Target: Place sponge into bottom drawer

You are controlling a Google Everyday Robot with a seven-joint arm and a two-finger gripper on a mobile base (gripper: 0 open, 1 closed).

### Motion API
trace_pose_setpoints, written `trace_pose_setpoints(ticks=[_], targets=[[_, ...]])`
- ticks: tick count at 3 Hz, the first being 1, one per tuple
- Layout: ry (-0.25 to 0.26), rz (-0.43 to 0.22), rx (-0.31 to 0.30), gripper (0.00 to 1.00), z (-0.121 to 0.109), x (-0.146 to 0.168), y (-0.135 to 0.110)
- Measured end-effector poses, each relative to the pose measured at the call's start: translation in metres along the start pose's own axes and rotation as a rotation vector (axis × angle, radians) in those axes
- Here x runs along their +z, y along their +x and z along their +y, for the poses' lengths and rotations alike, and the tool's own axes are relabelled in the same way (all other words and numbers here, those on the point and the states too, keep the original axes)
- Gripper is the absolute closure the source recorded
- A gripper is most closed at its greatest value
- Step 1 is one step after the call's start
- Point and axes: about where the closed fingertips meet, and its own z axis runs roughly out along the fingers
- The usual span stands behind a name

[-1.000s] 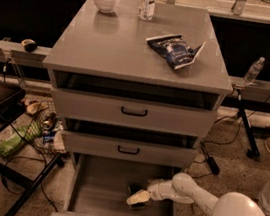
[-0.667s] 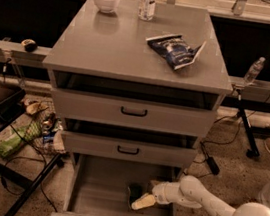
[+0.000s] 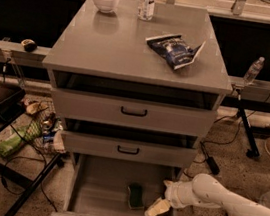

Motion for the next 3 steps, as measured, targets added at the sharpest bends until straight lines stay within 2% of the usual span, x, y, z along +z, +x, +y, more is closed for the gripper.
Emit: trace_pose_setpoints(ticks=[1, 2, 3], targets=[[0.051, 0.115, 0.008, 0.00, 0.023, -0.047, -0.005], [0.064, 0.199, 0.063, 0.00, 0.068, -0.093, -0.010], [0.099, 0.237, 0.091, 0.00, 0.126, -0.139, -0.016]])
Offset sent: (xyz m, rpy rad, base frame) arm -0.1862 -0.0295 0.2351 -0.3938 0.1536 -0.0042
